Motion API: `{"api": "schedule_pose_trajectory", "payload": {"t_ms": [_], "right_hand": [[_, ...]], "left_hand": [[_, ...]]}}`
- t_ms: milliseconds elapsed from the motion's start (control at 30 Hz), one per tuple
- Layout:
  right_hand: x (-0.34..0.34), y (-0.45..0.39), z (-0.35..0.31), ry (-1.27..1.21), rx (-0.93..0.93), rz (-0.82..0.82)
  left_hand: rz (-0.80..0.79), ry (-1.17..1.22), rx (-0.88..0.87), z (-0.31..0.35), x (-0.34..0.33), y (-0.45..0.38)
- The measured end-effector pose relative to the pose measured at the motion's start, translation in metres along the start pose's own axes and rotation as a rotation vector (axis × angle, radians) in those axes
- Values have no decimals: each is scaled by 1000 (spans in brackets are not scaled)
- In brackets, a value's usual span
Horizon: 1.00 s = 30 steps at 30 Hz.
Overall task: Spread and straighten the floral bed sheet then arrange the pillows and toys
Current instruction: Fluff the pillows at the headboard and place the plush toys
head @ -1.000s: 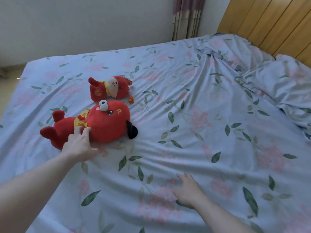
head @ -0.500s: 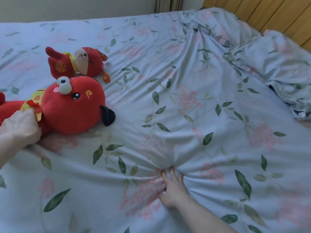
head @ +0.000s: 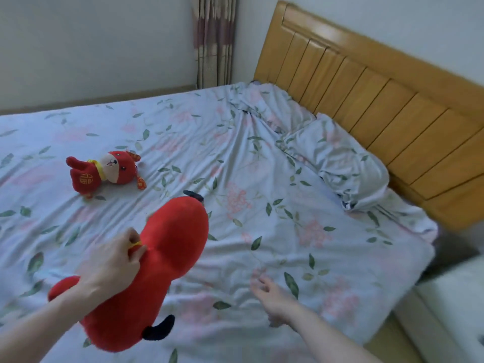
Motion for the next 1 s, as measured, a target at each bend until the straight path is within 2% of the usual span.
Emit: {"api": "schedule_pose_trajectory", "payload": {"t_ms": [133,200,267,333,467,667,833,1000], "right_hand": [[107,99,-17,-246,12,165],[169,155,-20,-383,69,243],[211,185,-14,-449,90,310],[259,246,3,-548,120,340],[316,312,38,-653,135,368],[384,373,115,-669,104,310],[404,384,175,-780,88,48],[440,385,216,-732,147,-83]], "left_hand": [[-87,151,-183,125,22,74],[-82,227,-278,189,44,110],[-110,274,-357,227,51,138],[-100,282,-479,285,72,174],[-91,303,-666,366,94,222],[-42,244,-878,474,106,283],[22,198,-982,538,93,327],[16,163,-1087,587,63,356]]}}
Point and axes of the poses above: each hand's wrist, its own y-axis away from the middle knuckle, its own x-axis out of the back of the hand, z = x × y, the point moved 10 cm from there along -y, towards the middle knuckle, and after that the axes turned 1 degree about z, right-handed, at the moved point
